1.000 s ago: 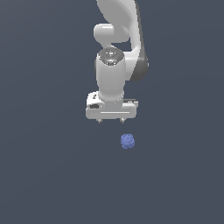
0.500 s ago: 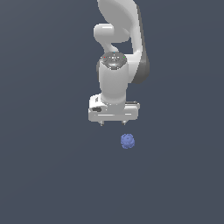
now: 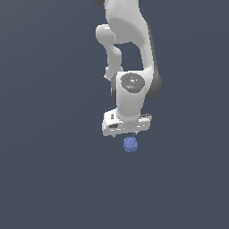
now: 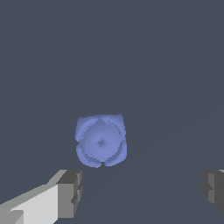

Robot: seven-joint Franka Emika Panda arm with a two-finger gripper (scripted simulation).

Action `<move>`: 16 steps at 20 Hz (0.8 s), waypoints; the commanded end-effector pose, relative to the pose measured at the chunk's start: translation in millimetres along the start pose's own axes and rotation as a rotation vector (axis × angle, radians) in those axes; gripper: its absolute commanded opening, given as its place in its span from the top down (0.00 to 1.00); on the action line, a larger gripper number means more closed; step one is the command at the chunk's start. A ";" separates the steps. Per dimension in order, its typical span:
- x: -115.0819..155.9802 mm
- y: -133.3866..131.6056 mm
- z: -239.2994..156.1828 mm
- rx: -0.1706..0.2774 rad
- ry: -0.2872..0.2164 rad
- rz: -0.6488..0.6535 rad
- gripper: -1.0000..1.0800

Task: Pick up the object and move it to a goal position.

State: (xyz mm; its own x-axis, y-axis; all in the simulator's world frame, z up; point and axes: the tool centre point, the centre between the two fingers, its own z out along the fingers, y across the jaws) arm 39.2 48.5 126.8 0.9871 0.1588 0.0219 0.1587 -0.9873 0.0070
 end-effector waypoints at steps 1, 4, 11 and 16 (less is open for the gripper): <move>5.0 -12.0 13.7 0.002 -0.008 -0.031 0.04; 8.8 -22.7 25.8 0.005 -0.015 -0.058 0.04; 11.9 -33.2 37.6 0.008 -0.022 -0.084 0.04; 11.0 -32.4 42.7 0.008 -0.022 -0.081 0.04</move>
State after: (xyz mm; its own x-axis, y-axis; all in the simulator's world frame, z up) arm 46.2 82.2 87.4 0.9711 0.2387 0.0007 0.2387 -0.9711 0.0001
